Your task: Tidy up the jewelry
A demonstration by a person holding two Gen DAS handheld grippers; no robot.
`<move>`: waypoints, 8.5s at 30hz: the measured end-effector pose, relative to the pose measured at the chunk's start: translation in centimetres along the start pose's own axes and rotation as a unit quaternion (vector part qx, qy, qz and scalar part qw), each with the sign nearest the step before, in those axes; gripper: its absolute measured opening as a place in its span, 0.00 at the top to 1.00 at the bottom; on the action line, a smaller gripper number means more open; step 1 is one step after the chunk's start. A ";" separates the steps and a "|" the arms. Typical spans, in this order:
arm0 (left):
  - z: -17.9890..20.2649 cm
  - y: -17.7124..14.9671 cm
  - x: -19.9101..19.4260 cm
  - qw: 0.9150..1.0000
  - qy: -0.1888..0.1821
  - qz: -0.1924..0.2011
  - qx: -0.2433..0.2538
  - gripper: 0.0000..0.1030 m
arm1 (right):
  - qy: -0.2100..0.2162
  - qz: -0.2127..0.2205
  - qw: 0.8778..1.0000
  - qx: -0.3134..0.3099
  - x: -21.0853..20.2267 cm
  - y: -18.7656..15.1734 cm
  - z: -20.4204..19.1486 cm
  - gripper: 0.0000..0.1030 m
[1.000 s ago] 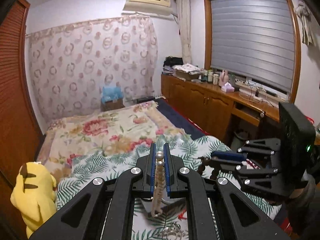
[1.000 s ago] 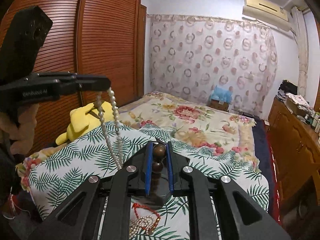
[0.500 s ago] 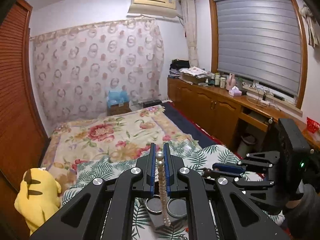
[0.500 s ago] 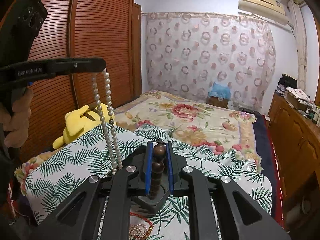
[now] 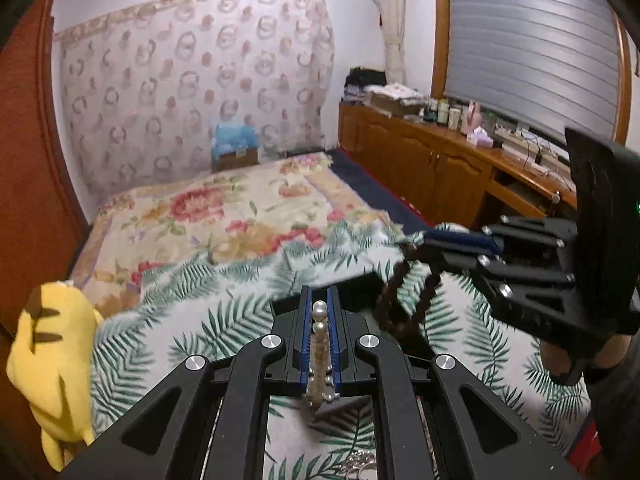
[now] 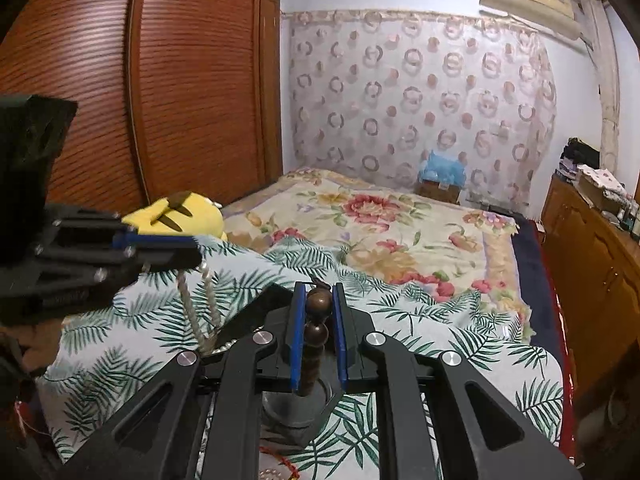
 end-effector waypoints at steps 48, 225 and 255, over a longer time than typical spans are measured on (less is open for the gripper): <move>1.0 -16.9 0.8 0.996 0.009 -0.092 -0.007 0.10 | 0.072 -0.131 0.989 0.017 -3.7 -18.2 -8.0 0.80; 2.3 -2.0 6.8 0.999 -0.022 -0.030 0.000 0.35 | 0.041 -0.045 0.998 0.033 1.3 -5.7 2.3 0.94; -1.8 -11.6 -0.8 0.998 0.008 -0.037 -0.045 0.28 | 0.031 -0.149 0.988 0.015 0.2 -16.1 -3.5 0.76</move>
Point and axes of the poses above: each gripper's, at about its wrist camera, not at the fingertips, and x roughly the way its jaws point, z to its right, y to its top, the point moved 10 cm from there along x, roughly the way its jaws point, and after that the axes turned 4 degrees about -x, right-handed, at the moved point
